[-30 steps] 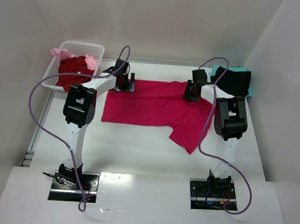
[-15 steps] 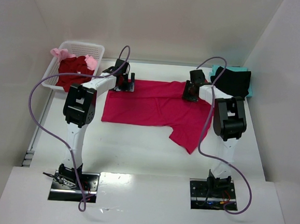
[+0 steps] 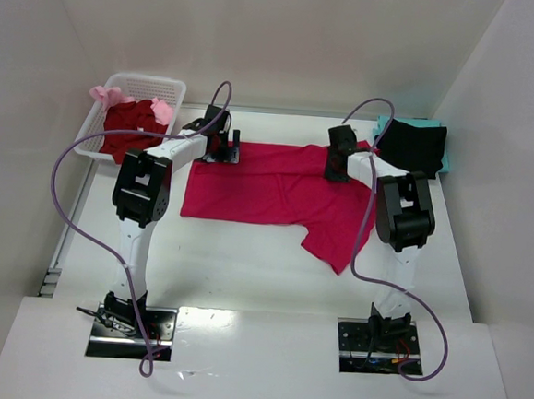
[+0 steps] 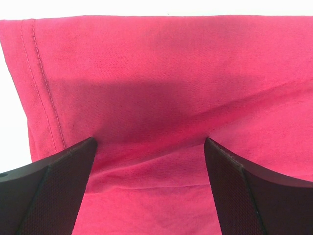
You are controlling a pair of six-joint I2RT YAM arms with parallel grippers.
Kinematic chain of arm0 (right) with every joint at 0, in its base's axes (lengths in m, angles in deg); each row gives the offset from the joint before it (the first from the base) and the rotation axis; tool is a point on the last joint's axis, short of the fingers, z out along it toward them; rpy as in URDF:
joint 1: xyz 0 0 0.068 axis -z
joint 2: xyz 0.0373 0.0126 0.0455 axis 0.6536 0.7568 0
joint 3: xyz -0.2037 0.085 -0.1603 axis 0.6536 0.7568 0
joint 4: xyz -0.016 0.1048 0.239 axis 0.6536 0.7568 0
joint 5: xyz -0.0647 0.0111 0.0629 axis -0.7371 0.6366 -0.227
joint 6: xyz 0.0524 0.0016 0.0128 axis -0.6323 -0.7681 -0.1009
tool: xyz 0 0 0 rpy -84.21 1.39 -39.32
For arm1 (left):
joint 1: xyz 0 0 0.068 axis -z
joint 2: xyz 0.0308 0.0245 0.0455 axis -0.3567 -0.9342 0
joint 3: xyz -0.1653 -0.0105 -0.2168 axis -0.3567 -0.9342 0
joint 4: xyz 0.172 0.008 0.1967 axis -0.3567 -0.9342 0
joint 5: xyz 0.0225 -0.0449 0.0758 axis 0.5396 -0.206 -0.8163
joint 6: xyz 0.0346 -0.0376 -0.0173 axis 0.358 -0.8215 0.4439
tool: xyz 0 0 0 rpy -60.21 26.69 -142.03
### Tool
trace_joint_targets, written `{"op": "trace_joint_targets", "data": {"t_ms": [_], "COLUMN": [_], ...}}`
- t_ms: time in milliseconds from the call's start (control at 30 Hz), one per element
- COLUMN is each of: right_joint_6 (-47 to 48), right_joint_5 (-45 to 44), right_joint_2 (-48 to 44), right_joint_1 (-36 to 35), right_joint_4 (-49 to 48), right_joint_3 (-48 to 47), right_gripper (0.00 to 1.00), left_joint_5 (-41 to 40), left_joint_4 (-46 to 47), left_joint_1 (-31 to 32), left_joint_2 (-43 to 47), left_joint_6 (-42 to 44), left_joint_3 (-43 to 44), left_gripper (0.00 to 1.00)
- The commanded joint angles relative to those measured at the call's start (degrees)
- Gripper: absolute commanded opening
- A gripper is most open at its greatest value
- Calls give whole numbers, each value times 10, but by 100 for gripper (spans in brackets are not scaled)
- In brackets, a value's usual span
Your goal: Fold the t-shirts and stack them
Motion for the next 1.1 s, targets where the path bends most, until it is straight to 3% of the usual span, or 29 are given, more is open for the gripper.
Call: {"op": "trace_joint_targets", "data": {"t_ms": [0,733,1067], "right_joint_6": [12,14,3], "right_joint_5": [-45,-23,-12], "right_joint_2": [-5,27,-6], "right_joint_1": [-5,-5,-5], "right_joint_4": [9,20,15], "right_joint_3": [-23,-62,-38], "right_gripper": [36,33,44], "left_joint_5": [7,7,12], "left_joint_4": [-2,-2,-2], "left_joint_1": [-3,-8,-8], "left_joint_2": [-18,-18,-23], "left_joint_6": [12,17,17], "left_joint_3": [22,22,22], "left_gripper": [98,98,98]}}
